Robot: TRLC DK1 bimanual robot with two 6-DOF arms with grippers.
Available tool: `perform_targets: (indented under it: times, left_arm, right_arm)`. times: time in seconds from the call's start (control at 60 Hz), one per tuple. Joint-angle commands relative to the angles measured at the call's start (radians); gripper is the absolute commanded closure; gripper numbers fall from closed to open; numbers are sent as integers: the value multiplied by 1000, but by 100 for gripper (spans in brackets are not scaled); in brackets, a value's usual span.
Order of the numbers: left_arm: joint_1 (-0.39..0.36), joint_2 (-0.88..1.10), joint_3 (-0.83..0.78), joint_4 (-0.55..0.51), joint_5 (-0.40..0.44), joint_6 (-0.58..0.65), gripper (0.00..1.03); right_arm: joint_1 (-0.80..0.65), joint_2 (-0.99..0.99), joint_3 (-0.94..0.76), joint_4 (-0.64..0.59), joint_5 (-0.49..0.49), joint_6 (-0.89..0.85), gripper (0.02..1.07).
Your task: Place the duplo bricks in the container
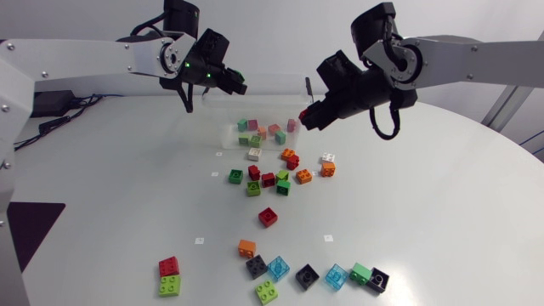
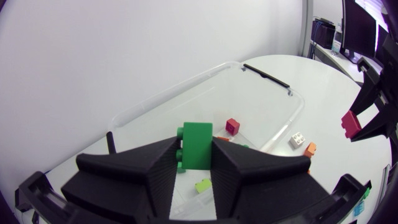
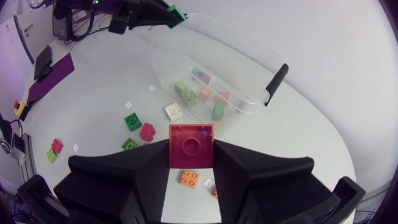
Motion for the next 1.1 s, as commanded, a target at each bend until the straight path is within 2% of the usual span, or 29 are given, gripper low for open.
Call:
perform_targets:
  times: [0.0, 0.017, 0.067, 0.133, 0.15, 0.2, 0.3, 0.417, 0.533, 0.583, 0.7, 0.917, 1.083]
  left_arm:
    - [14, 53, 58, 4, 10, -33, 75]
    - [14, 59, 64, 4, 10, -33, 72]
    - [17, 69, 72, 4, 10, -33, 54]
    - [21, 72, 78, 4, 10, -33, 17]
    - [23, 70, 76, 4, 10, -33, 11]
    - [26, 63, 69, 4, 10, -28, 6]
    - [46, 23, 33, 5, 10, -27, 5]
    - [72, -65, -57, 7, 46, -12, 5]
    - [80, -184, -211, 48, 77, 56, 6]
    - [89, -260, -304, 74, 115, 97, 6]
    - [101, -372, -433, 79, 168, 171, 6]
    - [115, -465, -557, 76, 232, 248, 6]
    - [113, -484, -632, 71, 247, 283, 6]
  right_arm:
    - [14, 47, 56, -20, 8, 37, 79]
    - [15, 55, 67, -21, 8, 44, 79]
    - [20, 71, 95, -24, 11, 55, 79]
    - [26, 96, 133, -29, 18, 64, 79]
    - [28, 104, 144, -29, 21, 67, 79]
    - [34, 121, 174, -40, 25, 72, 79]
    - [40, 160, 237, -52, 32, 87, 79]
    - [40, 220, 317, -66, 38, 103, 79]
    - [40, 282, 403, -76, 41, 124, 79]
    - [40, 309, 441, -78, 43, 133, 79]
    - [40, 358, 506, -83, 48, 150, 79]
    - [29, 423, 601, -99, 52, 161, 79]
    - [23, 481, 678, -110, 60, 168, 79]
